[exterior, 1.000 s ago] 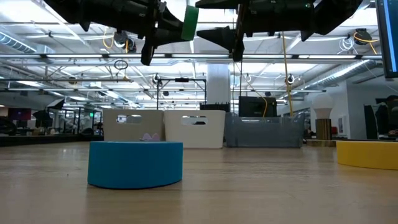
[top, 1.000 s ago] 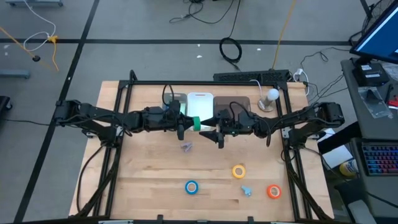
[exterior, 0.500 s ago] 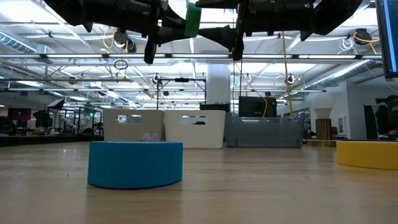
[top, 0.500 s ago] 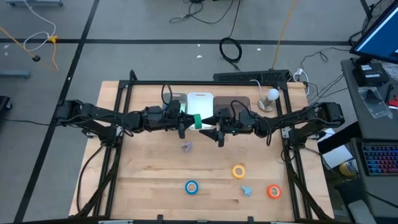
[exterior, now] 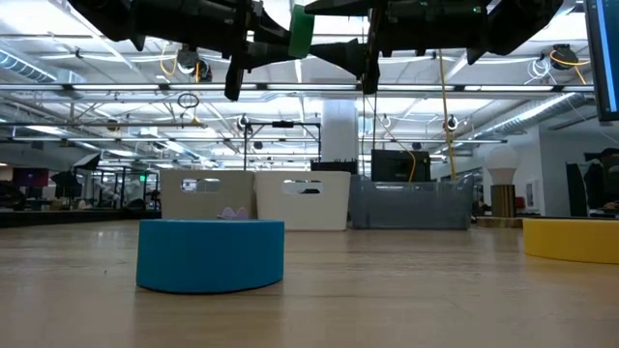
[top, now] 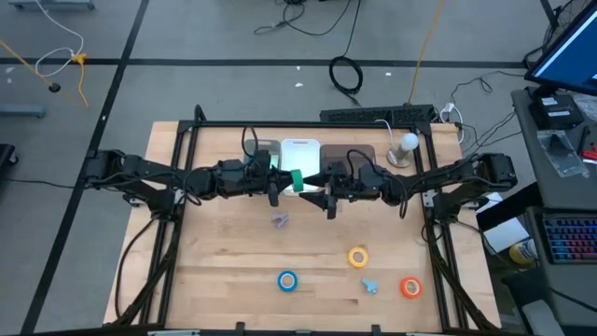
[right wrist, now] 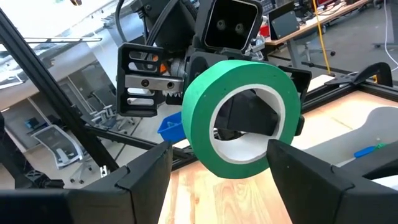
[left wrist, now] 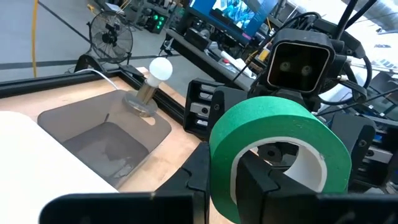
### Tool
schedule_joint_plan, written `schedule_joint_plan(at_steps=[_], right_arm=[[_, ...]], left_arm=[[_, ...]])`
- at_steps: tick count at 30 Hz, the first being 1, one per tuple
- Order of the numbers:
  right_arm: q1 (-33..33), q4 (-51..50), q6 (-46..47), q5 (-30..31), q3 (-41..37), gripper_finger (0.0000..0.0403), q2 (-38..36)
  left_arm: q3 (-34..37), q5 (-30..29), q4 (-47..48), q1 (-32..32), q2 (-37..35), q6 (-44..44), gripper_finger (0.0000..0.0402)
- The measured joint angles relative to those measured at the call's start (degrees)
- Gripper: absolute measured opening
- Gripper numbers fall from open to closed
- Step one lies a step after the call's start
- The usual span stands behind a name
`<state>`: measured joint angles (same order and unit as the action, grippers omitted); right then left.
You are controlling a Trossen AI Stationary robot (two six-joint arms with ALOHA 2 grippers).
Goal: Pick and place Stapler, Stapler remover, tape
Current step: Put the green tape into the black bin
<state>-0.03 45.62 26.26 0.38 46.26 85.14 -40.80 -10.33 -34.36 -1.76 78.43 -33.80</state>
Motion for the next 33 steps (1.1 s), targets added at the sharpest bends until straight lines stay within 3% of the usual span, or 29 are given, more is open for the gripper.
schedule_joint_plan(at_steps=[22,33], right_arm=[[-0.07,2.28,0.53,0.00,-0.04,0.0254,0.04],[-0.07,2.59,-0.21,0.02,-0.04,0.0193,0.04]], left_arm=[[0.00,-2.84,-1.98,0.45,1.73,-1.78,0.0039],[0.00,-3.78,-2.05,0.52,1.77,-2.08,0.0039]])
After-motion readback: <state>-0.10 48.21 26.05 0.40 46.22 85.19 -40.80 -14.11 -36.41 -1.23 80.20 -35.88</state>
